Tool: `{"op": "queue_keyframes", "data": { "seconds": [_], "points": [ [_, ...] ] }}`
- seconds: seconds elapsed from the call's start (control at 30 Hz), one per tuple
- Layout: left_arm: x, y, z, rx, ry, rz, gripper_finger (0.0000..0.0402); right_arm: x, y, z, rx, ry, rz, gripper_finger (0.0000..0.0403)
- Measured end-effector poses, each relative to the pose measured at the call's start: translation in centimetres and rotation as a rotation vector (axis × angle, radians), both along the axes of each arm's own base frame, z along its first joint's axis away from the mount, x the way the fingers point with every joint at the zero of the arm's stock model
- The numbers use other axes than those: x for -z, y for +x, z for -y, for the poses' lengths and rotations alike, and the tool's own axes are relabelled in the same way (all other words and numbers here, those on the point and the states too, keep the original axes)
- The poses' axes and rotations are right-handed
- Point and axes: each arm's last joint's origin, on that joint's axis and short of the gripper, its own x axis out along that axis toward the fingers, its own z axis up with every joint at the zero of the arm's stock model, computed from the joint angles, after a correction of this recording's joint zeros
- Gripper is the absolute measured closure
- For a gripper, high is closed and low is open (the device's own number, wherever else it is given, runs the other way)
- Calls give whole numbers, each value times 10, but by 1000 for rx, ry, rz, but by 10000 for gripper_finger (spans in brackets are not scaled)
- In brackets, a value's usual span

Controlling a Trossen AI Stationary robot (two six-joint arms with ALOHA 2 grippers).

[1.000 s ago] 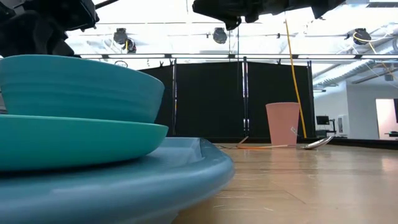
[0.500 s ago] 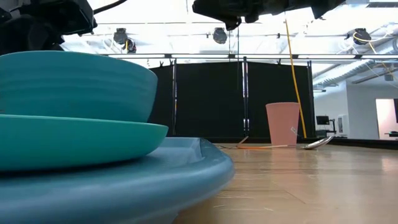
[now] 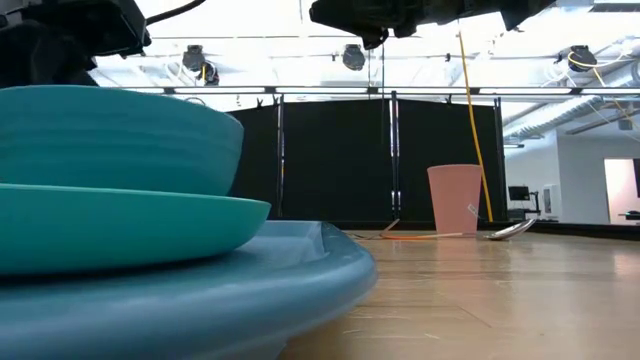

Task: Set up tray
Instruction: Put the blue bowl on top of the green plate

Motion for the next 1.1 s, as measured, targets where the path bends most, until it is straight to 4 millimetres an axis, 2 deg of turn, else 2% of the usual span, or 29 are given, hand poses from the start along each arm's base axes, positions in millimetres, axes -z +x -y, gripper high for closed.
{"op": "queue_keyframes", "data": {
  "seconds": [0.13, 0.3, 0.43, 1.0, 1.1],
  "points": [
    [-13, 0, 5, 24, -24, 34, 400, 0, 0, 0, 3, -1, 0, 355],
    [-23, -1, 7, 21, 33, 20, 400, 0, 0, 0, 3, -1, -1, 355],
    [-30, 5, 8, 54, 45, 106, 400, 0, 0, 0, 4, -1, -1, 355],
    [-20, 16, -10, 39, -7, 9, 401, 2, 1, 0, 4, -2, -6, 355],
    [-13, 19, -9, 44, -16, -30, 401, 2, 1, 0, 4, -2, -5, 355]
  ]
}}
